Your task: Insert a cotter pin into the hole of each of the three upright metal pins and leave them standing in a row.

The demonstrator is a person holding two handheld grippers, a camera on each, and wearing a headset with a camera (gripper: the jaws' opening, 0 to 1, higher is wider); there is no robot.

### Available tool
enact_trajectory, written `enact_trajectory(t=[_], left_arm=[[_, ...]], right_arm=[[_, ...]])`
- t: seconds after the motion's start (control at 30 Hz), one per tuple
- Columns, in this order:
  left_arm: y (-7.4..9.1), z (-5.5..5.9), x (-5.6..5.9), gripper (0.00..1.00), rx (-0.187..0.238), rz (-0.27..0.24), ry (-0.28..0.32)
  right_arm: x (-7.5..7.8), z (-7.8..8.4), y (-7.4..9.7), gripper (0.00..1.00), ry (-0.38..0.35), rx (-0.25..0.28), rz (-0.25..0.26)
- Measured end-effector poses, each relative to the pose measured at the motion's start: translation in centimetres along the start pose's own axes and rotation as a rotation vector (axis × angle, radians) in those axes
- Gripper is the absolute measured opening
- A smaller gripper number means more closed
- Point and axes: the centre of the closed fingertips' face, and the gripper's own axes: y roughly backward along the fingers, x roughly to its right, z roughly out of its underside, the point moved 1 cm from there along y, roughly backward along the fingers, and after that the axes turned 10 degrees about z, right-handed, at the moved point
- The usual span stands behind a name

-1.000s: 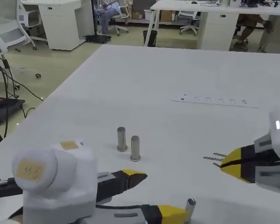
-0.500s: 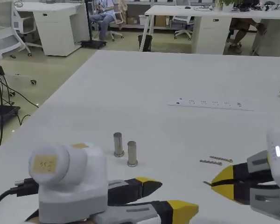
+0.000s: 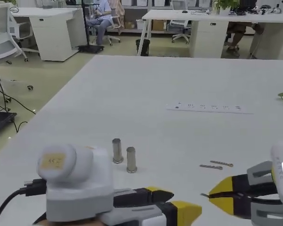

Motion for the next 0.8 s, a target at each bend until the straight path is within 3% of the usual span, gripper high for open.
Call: enact_trajectory(t=[0.43, 0.67, 0.8], left_arm=[[-0.51, 0.04, 0.0, 0.3, -0.03, 0.011, 0.017], [-0.77, -0.37, 0.32, 0.24, -0.026, 0.029, 0.036], [-0.91, -0.39, 0.58, 0.21, -0.038, 0.035, 0.016]], right_arm=[[-0.19, -0.49, 0.2, 0.01, 0.018, 0.002, 0.015], [-0.3, -0.81, 0.27, 0.01, 0.035, 0.008, 0.017], [-0.55, -0.94, 0.2, 0.01, 0.04, 0.009, 0.015]])
